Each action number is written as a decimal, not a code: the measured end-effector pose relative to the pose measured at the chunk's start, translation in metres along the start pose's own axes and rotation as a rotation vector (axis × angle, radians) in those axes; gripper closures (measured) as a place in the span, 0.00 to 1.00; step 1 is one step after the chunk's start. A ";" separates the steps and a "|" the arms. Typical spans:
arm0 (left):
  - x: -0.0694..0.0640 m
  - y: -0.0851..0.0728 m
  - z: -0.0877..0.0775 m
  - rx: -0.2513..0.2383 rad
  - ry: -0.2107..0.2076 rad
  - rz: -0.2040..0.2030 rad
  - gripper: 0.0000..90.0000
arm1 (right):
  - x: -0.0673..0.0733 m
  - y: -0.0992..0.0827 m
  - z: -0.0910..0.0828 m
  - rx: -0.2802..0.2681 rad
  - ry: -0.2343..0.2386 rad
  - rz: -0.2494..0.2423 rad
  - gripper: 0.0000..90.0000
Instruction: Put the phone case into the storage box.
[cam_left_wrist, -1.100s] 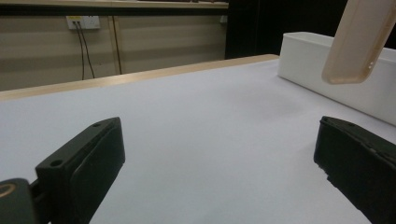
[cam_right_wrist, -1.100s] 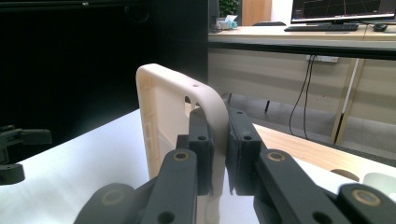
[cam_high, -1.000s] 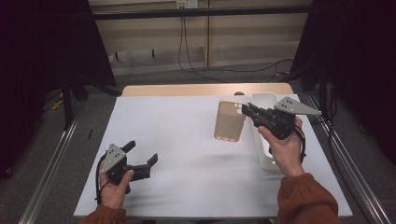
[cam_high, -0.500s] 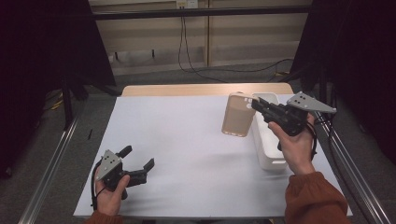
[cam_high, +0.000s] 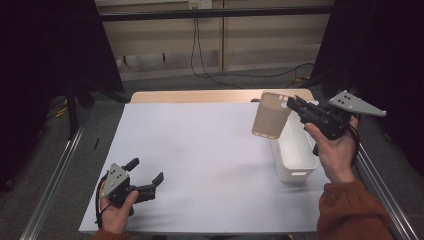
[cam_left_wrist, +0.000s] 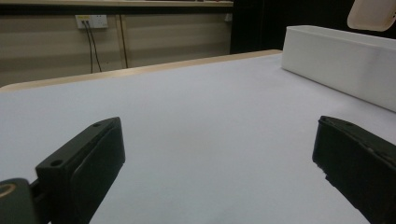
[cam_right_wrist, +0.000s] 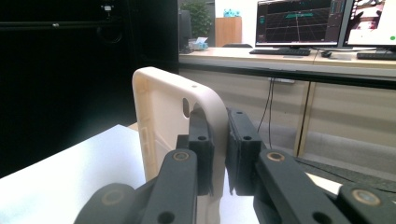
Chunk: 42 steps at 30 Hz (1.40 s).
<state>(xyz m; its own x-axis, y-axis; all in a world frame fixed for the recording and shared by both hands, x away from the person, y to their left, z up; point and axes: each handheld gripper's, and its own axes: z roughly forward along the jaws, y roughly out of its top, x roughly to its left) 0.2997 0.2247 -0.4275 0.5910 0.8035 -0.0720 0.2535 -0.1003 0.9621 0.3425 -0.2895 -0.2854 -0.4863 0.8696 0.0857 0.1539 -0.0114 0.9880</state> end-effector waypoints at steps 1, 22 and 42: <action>0.000 0.000 0.000 -0.001 -0.004 -0.001 0.03 | -0.001 0.002 0.000 -0.007 -0.004 -0.001 0.91; 0.003 -0.001 0.002 -0.012 -0.001 -0.014 0.03 | -0.039 0.020 -0.001 -0.005 -0.076 -0.013 0.91; 0.005 0.000 0.003 -0.009 -0.001 -0.009 0.03 | -0.082 0.010 0.019 0.010 -0.141 -0.056 0.91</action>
<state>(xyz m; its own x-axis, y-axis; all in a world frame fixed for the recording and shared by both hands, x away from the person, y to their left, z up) 0.3046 0.2271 -0.4289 0.5897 0.8036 -0.0807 0.2521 -0.0882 0.9637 0.4001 -0.3514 -0.2847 -0.3685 0.9296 0.0107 0.1392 0.0438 0.9893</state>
